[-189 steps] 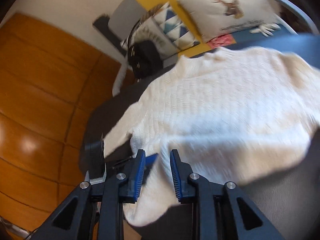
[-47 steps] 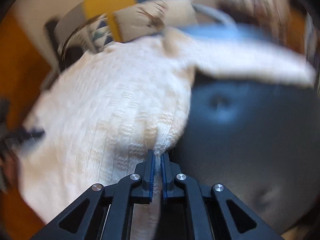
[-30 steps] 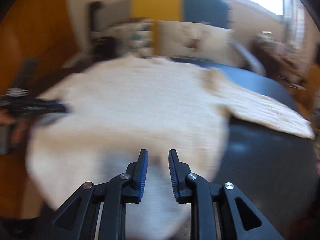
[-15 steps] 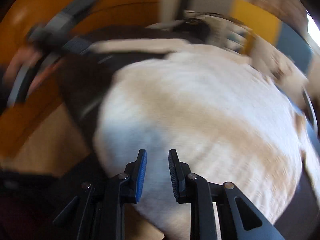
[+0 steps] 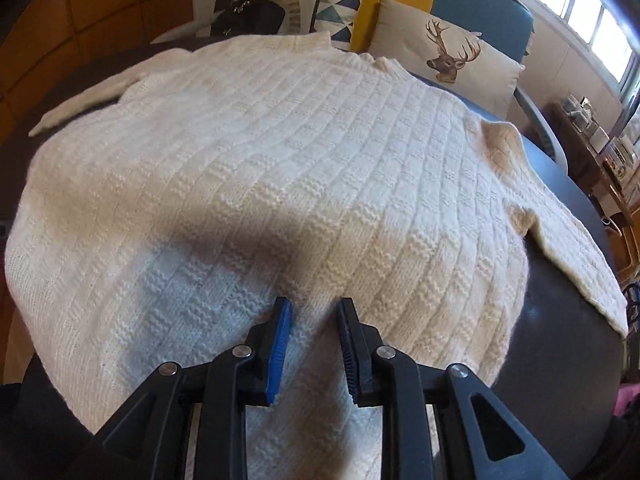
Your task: Fold clothes
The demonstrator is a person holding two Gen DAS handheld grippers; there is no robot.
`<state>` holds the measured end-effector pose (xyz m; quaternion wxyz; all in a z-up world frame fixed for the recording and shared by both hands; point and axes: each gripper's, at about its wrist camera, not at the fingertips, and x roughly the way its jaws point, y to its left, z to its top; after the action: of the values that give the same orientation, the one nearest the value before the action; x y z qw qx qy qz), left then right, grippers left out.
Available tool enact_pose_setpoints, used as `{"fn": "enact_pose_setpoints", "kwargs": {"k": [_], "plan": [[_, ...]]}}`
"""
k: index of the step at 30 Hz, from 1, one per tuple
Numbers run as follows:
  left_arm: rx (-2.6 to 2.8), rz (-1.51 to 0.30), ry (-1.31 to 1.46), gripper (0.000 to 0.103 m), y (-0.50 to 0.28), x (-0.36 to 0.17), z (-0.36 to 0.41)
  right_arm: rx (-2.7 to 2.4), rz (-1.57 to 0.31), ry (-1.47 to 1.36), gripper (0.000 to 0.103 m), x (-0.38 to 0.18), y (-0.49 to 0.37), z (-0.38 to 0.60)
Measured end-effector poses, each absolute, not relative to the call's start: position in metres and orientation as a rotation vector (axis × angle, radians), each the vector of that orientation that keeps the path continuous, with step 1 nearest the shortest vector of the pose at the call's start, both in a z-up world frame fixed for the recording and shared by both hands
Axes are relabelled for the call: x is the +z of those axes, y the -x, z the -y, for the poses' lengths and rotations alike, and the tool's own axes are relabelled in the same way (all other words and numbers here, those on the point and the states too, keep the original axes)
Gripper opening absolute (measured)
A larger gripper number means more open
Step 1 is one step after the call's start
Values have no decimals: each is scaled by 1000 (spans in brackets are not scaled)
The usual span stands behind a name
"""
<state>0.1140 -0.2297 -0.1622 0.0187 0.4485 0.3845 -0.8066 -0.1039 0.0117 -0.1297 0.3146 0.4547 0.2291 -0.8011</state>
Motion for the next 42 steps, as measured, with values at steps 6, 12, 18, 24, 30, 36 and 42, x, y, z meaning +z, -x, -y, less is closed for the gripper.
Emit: {"fn": "enact_pose_setpoints", "kwargs": {"k": [6,12,18,24,30,36,42], "plan": [[-2607,-1287,-1351,28,-108,-170,201,-2119,-540,-1167,23,-128,101,-15],[-2593,-1421,-1253,28,-105,-179,203,-2123,-495,-1149,23,-129,101,-24],[-2552,-1413,-1215,28,-106,-176,209,-2130,-472,-1148,24,-130,102,-25],[-2482,-1490,-1180,28,-86,-182,206,-2140,-459,-1140,24,-131,102,-25],[-2444,-1489,-1137,27,-66,-182,199,-2144,-454,-1130,25,-131,100,-26],[-2476,-1416,-1095,1,-58,-161,181,-2140,-453,-1120,25,-131,100,-27],[-2598,-1390,-896,1,-80,-89,167,-2136,-420,-1097,25,-132,101,-31]]}}
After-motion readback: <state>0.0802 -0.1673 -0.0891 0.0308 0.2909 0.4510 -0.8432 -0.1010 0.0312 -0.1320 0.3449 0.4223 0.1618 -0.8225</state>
